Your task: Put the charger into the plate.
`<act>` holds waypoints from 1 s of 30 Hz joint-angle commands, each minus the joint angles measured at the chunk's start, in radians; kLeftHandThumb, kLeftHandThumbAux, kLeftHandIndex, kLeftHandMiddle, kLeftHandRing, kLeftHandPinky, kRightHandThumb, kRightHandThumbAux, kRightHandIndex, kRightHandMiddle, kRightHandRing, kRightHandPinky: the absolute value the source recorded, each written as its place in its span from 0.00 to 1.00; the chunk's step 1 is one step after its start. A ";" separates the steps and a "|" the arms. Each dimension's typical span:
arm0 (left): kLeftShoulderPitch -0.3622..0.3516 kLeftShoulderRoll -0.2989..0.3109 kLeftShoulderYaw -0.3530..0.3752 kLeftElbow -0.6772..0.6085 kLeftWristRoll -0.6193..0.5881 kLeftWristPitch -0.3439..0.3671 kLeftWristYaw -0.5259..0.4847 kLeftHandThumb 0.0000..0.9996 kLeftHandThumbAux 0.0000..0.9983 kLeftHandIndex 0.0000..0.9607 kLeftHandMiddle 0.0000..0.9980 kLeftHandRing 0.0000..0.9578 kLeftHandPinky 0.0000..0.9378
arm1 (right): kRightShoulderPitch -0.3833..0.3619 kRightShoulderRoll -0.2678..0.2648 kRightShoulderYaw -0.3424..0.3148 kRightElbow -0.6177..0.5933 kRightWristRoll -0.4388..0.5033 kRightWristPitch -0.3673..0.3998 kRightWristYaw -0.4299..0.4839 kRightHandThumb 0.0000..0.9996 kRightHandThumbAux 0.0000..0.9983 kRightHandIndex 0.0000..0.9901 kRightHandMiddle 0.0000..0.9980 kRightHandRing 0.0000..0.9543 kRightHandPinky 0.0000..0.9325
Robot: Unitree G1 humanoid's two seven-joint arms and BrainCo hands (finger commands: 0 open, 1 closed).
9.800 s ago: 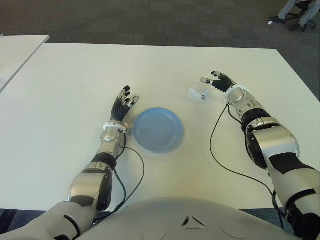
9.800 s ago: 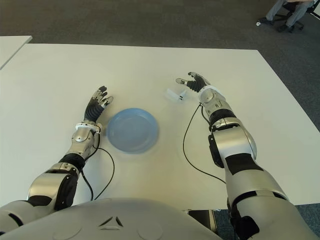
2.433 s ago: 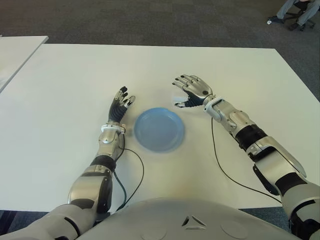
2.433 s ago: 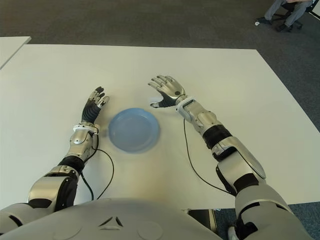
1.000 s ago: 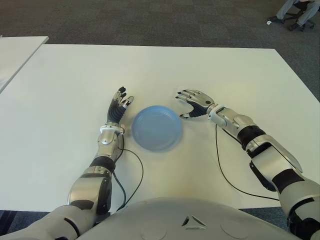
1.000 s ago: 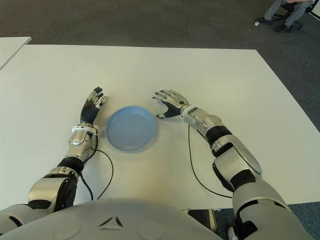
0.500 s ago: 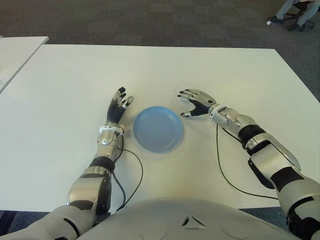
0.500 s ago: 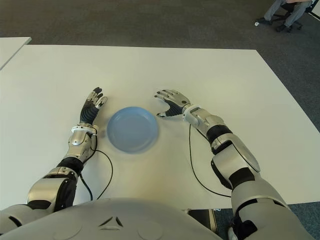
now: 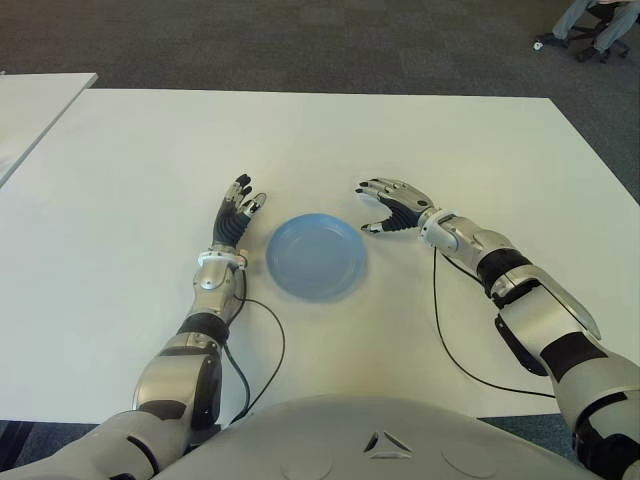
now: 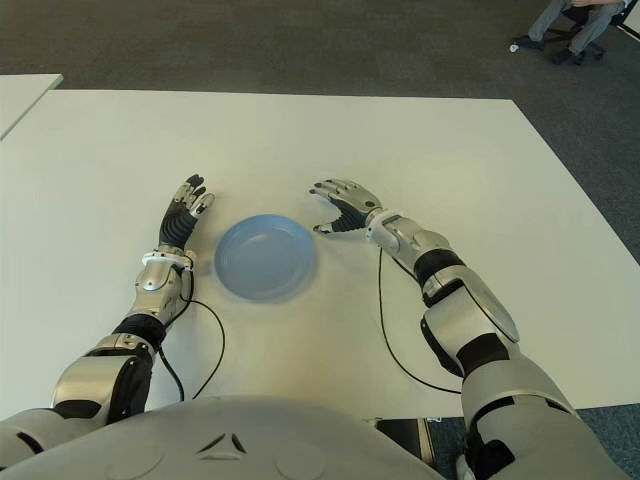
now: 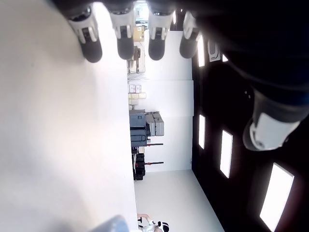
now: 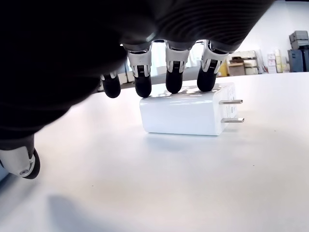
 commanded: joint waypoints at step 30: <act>0.048 0.004 -0.005 0.077 0.020 0.081 0.022 0.00 0.53 0.00 0.09 0.07 0.06 | 0.640 -0.351 -0.258 -0.961 0.510 0.252 0.652 0.06 0.62 0.00 0.00 0.00 0.01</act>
